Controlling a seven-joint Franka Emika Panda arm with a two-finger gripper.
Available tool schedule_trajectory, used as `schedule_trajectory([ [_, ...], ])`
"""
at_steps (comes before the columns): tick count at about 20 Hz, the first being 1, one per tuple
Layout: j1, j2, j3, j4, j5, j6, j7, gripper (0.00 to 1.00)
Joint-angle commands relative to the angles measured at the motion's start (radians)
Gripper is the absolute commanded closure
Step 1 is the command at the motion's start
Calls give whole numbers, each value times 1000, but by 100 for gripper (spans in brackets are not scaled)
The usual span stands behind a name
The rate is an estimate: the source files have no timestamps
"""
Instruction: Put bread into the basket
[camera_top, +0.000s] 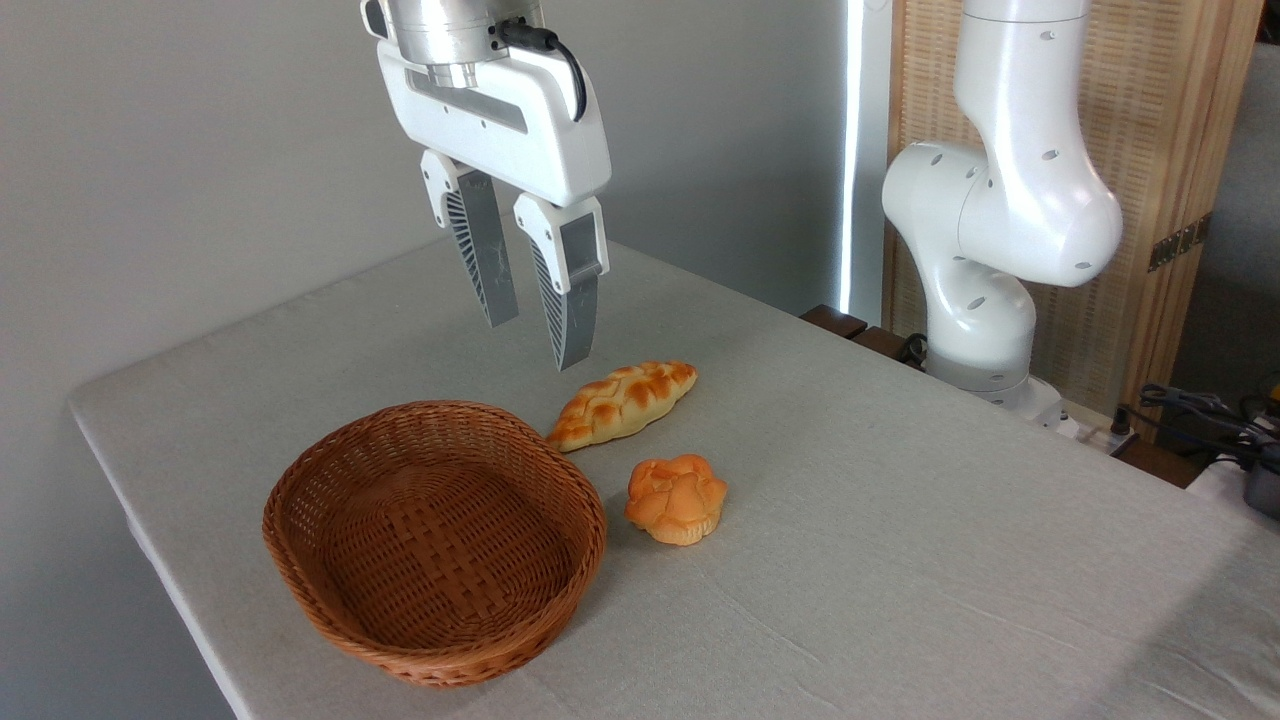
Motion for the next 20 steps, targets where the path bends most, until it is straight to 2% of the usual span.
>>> schedule_trajectory([
  [1,5,8,-3,6,6,-6,0,0],
  [6,5,6,-3,6,6,-8,0,0],
  [10,5,-15,-6,-57,4,-3,1,0],
  [13,3,-59,-9,-167,6,12,23,0],
  [17,-1,-144,-7,-394,15,161,62,0],
  [18,-3,-158,-7,-440,22,194,66,0],
  [20,-8,-161,-7,-499,74,231,70,0],
])
